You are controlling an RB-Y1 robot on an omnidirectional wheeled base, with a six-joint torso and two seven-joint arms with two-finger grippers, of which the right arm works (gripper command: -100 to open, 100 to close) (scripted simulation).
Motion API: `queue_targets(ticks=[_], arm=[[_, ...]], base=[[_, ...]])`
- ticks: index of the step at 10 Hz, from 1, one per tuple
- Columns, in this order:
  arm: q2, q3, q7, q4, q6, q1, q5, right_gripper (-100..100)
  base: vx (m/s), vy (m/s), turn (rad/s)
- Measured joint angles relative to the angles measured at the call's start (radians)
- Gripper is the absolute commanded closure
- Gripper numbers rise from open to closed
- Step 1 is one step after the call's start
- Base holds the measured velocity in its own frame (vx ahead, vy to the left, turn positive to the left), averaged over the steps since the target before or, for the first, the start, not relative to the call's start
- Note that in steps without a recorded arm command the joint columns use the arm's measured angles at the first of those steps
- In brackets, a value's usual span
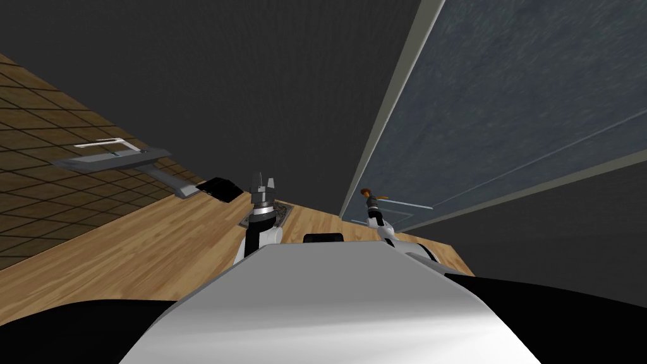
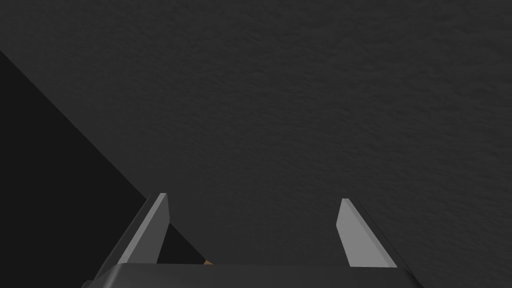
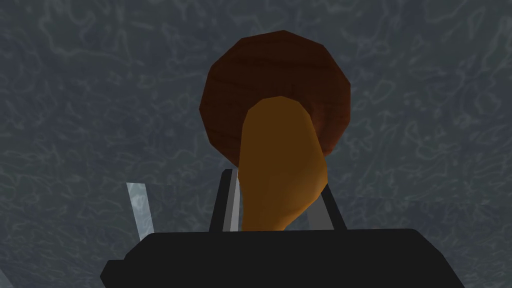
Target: Pull the door open
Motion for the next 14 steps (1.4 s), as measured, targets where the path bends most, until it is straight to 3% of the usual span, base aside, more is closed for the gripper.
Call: queue_targets(ticks=[4,14], arm=[[0.002,0.002,0.001,0.002,0.001,0.002,0.001,100],[-0.061,0.097,-0.131,-0.005,-0.04,0.039,0.053,100]], base=[[-0.032,-0.007,0.031],[-0.211,-0.068,0.14]])
